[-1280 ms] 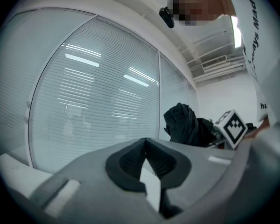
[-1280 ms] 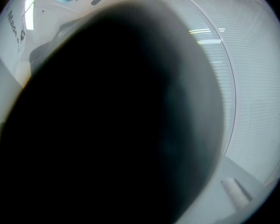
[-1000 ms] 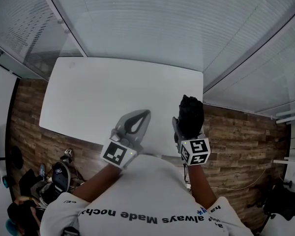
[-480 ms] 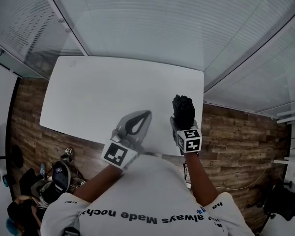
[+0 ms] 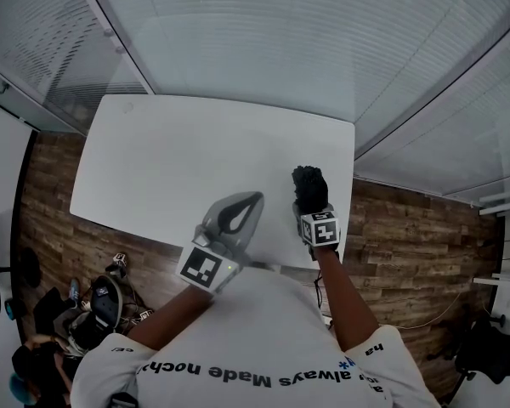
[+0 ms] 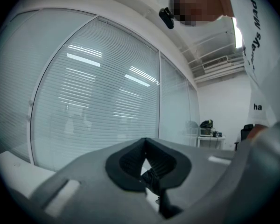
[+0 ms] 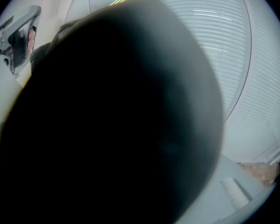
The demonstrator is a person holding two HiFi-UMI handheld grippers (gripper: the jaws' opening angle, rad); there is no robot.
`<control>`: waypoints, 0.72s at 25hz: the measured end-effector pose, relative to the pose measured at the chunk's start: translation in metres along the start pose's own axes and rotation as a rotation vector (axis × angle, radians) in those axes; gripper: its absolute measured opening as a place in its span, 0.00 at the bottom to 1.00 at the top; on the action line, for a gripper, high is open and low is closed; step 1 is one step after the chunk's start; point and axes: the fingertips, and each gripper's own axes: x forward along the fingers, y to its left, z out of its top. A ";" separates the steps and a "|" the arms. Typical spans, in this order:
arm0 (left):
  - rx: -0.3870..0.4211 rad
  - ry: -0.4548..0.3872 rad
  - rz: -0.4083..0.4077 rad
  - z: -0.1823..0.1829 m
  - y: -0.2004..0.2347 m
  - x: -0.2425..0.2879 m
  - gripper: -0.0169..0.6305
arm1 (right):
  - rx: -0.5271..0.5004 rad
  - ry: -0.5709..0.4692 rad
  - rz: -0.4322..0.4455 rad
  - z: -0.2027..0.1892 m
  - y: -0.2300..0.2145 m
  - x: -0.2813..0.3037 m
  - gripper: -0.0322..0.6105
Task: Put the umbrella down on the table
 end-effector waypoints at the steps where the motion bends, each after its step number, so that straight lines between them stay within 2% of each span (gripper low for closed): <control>1: 0.000 0.001 0.000 0.000 0.000 0.000 0.03 | 0.000 0.015 0.000 -0.003 -0.002 0.005 0.38; 10: -0.006 0.014 0.003 -0.002 0.001 -0.001 0.03 | 0.017 0.159 -0.008 -0.031 -0.018 0.034 0.38; 18: -0.005 0.025 0.009 -0.007 0.009 -0.002 0.03 | 0.054 0.240 -0.003 -0.048 -0.026 0.054 0.39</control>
